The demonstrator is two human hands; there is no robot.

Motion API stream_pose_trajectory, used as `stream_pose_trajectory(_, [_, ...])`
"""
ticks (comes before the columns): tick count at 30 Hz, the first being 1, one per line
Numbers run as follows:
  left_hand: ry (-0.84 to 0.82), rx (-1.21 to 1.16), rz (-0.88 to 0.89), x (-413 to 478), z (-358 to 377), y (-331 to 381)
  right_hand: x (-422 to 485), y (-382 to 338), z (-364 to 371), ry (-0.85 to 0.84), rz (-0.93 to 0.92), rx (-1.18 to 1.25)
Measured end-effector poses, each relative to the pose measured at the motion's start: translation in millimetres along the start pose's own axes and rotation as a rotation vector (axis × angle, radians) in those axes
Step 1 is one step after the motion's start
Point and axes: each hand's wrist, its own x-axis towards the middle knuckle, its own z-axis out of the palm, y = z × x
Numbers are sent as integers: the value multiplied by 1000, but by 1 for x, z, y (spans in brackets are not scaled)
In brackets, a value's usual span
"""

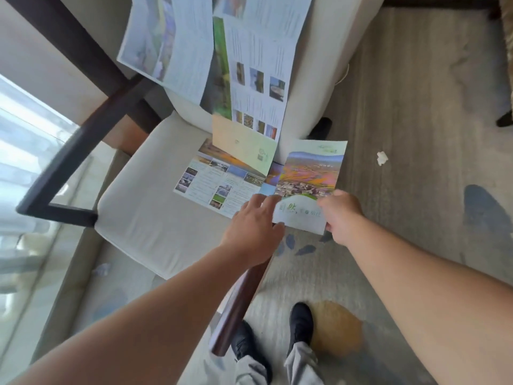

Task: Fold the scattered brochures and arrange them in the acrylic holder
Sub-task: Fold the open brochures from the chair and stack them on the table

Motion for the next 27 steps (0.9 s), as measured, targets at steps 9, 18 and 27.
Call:
stream_pose_trajectory(9, [71,-900,-514,10,-88,5,-84,-36,-22,-490,-177,197])
stream_pose_trajectory(18, [360,-1176,-431,-40,-167,2,-144,-88,1,-547,-436,-13])
stream_pose_trajectory(27, [387,-1357,-217,-108,-213,5,-198,-139,20,-793,-333,286])
